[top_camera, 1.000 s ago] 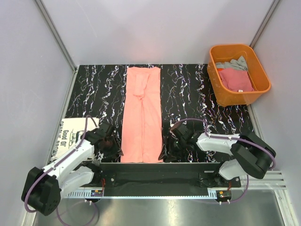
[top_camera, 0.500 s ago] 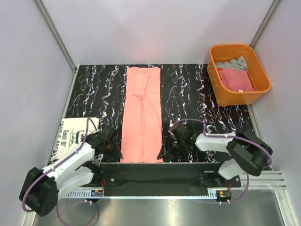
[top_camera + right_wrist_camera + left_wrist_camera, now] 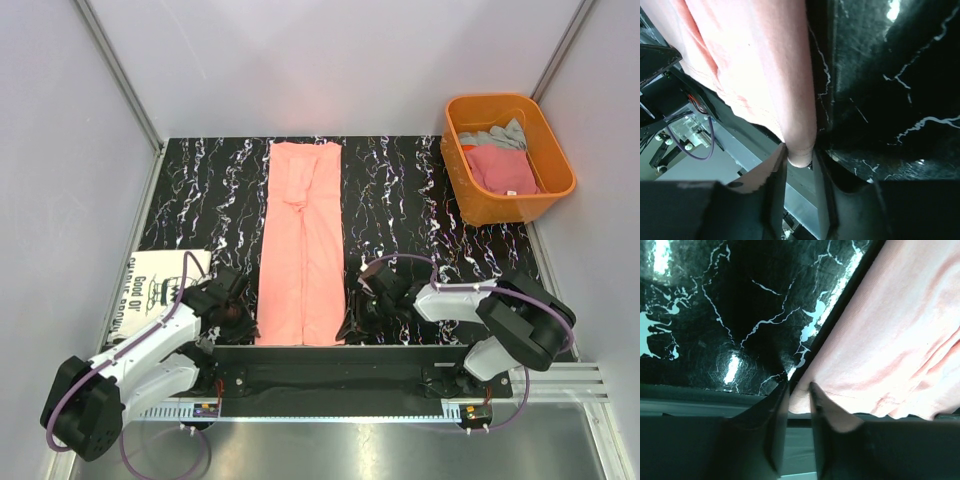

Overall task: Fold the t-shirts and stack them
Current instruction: Fold the tshirt

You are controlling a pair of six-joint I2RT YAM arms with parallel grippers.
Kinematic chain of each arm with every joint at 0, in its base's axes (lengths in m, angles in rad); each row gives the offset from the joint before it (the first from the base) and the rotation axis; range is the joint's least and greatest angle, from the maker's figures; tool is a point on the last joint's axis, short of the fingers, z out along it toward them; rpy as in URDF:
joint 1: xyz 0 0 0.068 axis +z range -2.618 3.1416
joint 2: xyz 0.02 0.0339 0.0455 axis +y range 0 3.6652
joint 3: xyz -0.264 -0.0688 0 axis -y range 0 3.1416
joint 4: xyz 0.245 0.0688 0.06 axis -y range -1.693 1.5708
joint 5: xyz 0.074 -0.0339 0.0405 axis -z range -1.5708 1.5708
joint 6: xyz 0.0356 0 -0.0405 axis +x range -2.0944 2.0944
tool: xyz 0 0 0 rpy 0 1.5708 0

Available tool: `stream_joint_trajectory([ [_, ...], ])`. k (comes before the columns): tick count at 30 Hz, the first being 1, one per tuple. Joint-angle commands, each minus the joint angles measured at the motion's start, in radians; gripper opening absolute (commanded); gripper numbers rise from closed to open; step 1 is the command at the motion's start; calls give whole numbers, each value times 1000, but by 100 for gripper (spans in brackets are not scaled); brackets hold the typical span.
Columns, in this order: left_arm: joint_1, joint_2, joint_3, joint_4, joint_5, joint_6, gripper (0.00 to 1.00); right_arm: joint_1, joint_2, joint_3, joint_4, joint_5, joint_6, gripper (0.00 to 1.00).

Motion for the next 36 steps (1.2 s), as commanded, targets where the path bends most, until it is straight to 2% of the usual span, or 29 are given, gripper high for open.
stream_joint_trajectory([
  [1, -5, -11, -7, 18, -36, -3, 20, -5, -19, -35, -27, 72, 7, 33],
  [3, -6, -19, -4, 21, -36, 0, 7, -5, -28, -38, -27, 69, 7, 27],
  [4, -6, -22, 5, 21, -36, 4, 3, -5, -30, -37, -27, 68, 4, 18],
  [7, -6, -24, 51, 21, -24, 38, 0, -10, -48, -23, -27, 51, -2, 0],
  [12, -5, 2, 160, 21, -16, 72, 0, -25, -88, 45, -36, 23, -12, 0],
  [16, -5, 74, 315, 21, -51, 102, 0, -115, -87, 133, -100, -13, -52, 0],
  [18, 1, 116, 405, 24, -122, 127, 0, -171, -76, 210, -154, -36, -83, 0],
  [20, 26, 201, 467, 29, -151, 159, 0, -243, -22, 320, -220, -67, -141, 0],
  [27, 231, 453, 680, 114, -123, 262, 0, -378, 240, 699, -410, -110, -301, 0],
  [36, 308, 749, 935, 148, -60, 343, 0, -479, 492, 1015, -527, -161, -364, 0],
])
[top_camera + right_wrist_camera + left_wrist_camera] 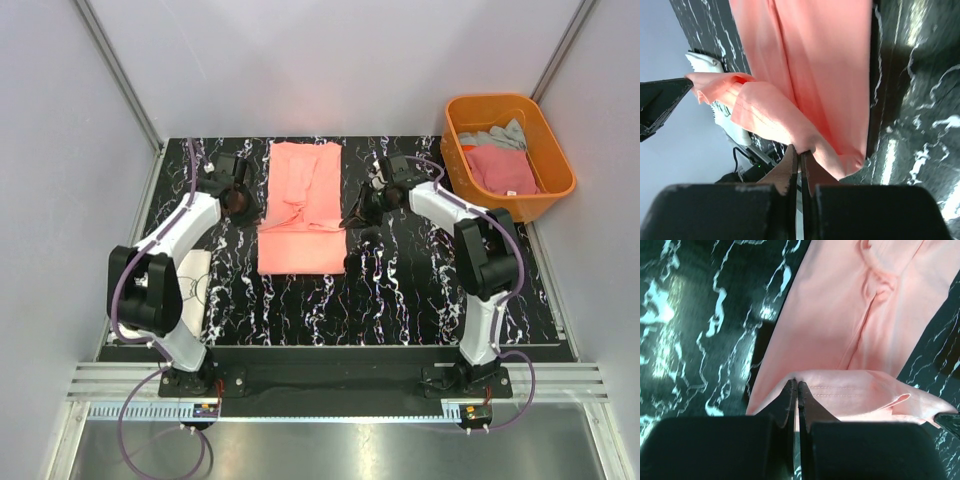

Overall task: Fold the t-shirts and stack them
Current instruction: Fold the tshirt

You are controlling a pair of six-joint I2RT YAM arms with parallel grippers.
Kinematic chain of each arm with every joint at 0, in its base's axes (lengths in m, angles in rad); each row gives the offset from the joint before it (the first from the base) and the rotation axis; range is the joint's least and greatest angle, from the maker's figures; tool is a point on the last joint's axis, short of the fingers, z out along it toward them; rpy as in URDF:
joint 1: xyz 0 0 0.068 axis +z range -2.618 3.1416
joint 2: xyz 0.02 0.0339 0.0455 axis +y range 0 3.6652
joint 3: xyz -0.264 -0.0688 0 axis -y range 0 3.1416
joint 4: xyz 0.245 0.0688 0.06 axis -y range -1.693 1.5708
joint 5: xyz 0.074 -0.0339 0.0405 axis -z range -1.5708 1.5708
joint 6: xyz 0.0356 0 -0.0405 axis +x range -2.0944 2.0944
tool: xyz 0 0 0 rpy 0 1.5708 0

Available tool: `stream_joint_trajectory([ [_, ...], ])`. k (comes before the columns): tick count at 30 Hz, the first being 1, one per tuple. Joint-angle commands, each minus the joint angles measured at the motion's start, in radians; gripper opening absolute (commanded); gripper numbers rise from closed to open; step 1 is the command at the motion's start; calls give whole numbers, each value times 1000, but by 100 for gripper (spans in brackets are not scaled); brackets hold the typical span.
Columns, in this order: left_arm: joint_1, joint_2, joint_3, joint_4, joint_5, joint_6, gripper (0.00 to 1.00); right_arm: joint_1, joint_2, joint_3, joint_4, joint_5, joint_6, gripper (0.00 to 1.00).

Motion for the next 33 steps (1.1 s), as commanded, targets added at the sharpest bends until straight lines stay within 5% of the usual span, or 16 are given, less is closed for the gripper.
stream_joint_trajectory([
  [1, 22, 65, 90, 43, 21, 46, 0, -27, 69, 139, -75, -51, -60, 0],
  [13, 52, 247, 242, 52, 120, 51, 0, -65, 284, 374, -140, -134, -87, 0],
  [33, 83, 416, 360, 50, 219, 111, 0, -81, 417, 495, -154, -178, -104, 3],
])
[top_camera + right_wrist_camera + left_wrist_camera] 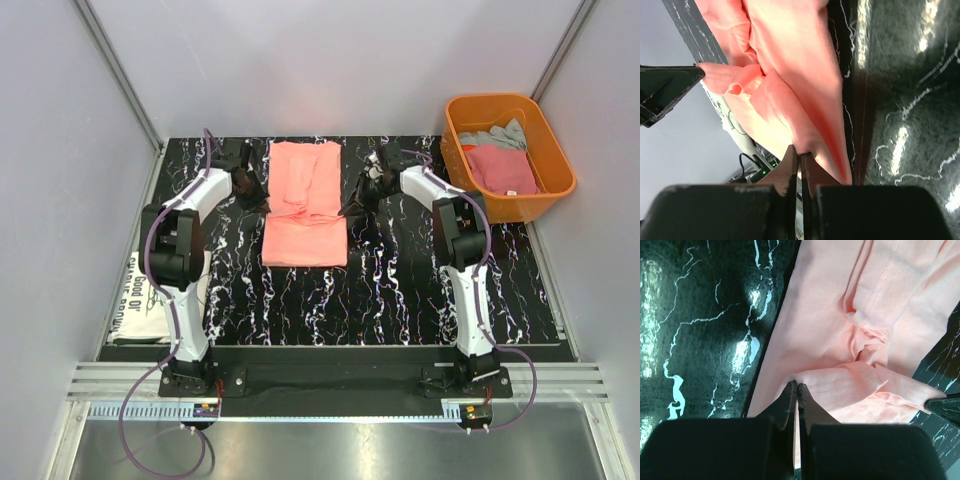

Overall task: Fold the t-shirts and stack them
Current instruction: Fold the tshirt

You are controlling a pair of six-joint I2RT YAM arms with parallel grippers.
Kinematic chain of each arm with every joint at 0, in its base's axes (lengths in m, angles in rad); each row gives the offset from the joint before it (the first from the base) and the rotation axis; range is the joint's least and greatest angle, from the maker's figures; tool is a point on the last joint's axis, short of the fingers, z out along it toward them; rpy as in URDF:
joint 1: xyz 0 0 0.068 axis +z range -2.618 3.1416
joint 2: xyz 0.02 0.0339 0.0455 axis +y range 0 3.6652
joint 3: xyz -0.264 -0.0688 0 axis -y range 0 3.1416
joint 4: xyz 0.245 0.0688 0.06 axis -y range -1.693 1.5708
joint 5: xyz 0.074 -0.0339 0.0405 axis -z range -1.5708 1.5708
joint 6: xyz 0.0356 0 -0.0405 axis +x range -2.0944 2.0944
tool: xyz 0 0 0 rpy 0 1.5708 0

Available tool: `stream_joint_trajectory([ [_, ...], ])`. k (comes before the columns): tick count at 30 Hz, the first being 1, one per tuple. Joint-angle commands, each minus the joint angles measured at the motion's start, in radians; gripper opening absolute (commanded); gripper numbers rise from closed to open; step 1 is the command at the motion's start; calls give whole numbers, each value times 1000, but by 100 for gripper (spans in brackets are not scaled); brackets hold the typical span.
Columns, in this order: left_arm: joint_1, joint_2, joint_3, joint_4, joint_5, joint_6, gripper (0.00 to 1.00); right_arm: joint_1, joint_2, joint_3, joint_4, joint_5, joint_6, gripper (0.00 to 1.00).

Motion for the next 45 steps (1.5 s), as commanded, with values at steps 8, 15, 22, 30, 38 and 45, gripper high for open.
stream_joint_trajectory([
  [8, 25, 20, 88, 5, 21, 99, 27, -15, 115, 238, -56, -50, -44, 31],
  [15, 22, -211, -9, 34, -79, 154, 50, -46, 42, 303, -191, 74, -93, 66],
  [22, -33, -285, -204, 143, 134, 126, 43, -23, -99, 135, -178, 113, -120, 69],
  [30, -42, -248, -252, 234, 186, 172, 55, -17, -133, -13, -112, 145, -171, 66],
  [38, -19, -149, -130, 149, 81, 266, 63, -18, -6, 91, -102, 185, -191, 64],
  [45, 20, -40, -58, 119, 61, 280, 63, -15, 60, 148, -55, 187, -202, 54],
])
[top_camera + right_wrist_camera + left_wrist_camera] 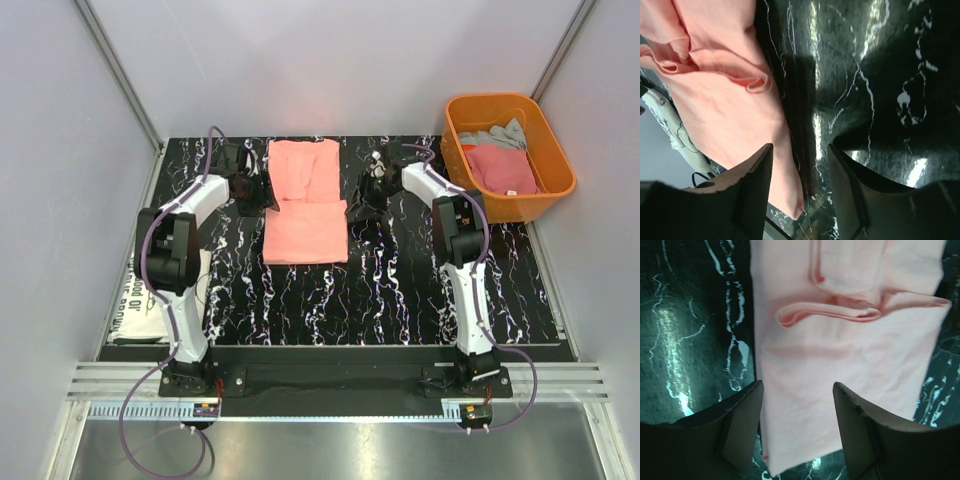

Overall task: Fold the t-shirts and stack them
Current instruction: Fold the tshirt

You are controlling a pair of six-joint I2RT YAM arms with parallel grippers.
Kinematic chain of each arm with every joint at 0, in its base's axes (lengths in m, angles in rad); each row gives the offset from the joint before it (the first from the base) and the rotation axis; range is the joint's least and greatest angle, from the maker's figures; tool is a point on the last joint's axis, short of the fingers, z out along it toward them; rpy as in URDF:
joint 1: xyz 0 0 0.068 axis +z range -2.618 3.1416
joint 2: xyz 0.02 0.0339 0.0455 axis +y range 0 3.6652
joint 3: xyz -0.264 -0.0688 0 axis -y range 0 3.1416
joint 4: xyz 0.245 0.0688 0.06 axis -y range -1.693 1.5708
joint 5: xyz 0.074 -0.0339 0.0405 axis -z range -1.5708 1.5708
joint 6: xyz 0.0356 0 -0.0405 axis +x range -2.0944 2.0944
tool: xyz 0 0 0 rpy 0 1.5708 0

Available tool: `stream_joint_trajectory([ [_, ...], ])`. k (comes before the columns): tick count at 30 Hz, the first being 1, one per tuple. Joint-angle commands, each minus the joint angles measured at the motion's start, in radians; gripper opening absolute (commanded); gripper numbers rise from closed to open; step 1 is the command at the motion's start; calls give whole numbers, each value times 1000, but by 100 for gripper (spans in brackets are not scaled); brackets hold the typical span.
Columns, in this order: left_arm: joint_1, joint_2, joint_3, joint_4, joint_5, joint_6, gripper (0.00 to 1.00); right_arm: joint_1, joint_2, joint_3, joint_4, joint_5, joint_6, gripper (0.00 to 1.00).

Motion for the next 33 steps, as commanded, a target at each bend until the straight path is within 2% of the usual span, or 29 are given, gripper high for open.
stream_joint_trajectory([
  [1, 29, 62, 68, -6, -32, 39, 64, 4, 29, 87, 53, 13, -21, 53],
  [6, 52, 144, 142, -8, -9, 53, 63, 5, 112, 218, 53, -15, -3, 40],
  [9, 58, 188, 190, -10, 3, 44, 59, 8, 150, 287, 48, -39, 25, 29],
  [10, 60, 205, 205, -10, 8, 36, 58, 8, 158, 301, 48, -44, 32, 19],
  [12, 63, 222, 220, -10, 16, 32, 54, 10, 180, 333, 45, -65, 57, 16],
  [15, 64, 241, 242, -13, 17, 23, 52, 10, 190, 353, 39, -68, 69, 16],
  [16, 66, 250, 248, -13, 26, 23, 52, 10, 190, 353, 39, -68, 68, 19],
  [17, 66, 256, 253, -13, 37, 26, 52, 10, 192, 354, 38, -70, 71, 33],
  [19, 68, 268, 260, -14, 62, 26, 53, 10, 189, 353, 28, -62, 63, 42],
  [21, 69, 270, 257, -14, 69, 26, 53, 10, 183, 342, 16, -61, 57, 47],
  [24, 74, 264, 251, -14, 66, 29, 47, 10, 160, 309, 8, -55, 40, 50],
  [29, 83, 261, 257, -14, 72, 20, 32, 16, 120, 252, 8, -53, 23, 50],
  [30, 84, 259, 260, -13, 76, 18, 30, 16, 120, 250, 10, -53, 25, 49],
  [31, 86, 259, 262, -13, 79, 13, 28, 17, 123, 252, 10, -53, 25, 42],
  [33, 87, 261, 265, -13, 83, 9, 19, 22, 132, 271, 11, -55, 25, 35],
])
